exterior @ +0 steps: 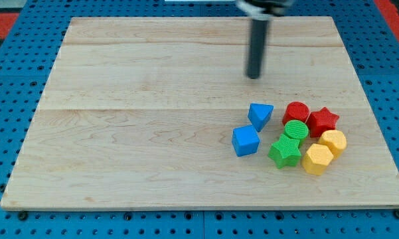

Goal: Push the yellow heart to the yellow hexagon

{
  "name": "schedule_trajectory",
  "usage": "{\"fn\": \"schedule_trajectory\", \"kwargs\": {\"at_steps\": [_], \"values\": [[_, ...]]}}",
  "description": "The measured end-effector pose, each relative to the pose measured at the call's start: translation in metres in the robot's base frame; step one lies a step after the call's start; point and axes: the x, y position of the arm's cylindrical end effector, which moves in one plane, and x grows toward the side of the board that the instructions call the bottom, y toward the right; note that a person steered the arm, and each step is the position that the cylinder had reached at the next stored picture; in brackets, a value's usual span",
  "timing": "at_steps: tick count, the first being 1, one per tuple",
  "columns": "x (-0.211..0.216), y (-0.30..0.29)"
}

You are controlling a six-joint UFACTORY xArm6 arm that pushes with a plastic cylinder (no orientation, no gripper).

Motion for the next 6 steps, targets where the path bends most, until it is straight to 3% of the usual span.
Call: {"fn": "schedule_trajectory", "kwargs": {"at_steps": [1, 2, 3, 4, 5, 6], "values": [[0.099, 0.068], [0.184, 0.093], [0.182, 0.082], [0.179, 0.105], [0.215, 0.174], [0.244, 0.177]]}}
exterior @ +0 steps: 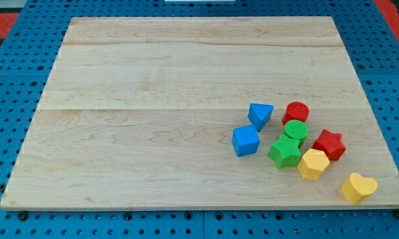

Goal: Push the yellow heart to the yellow hexagon

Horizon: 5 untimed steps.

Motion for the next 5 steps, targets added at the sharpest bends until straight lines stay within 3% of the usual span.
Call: {"fn": "schedule_trajectory", "kwargs": {"at_steps": [5], "values": [[0.003, -0.095]]}}
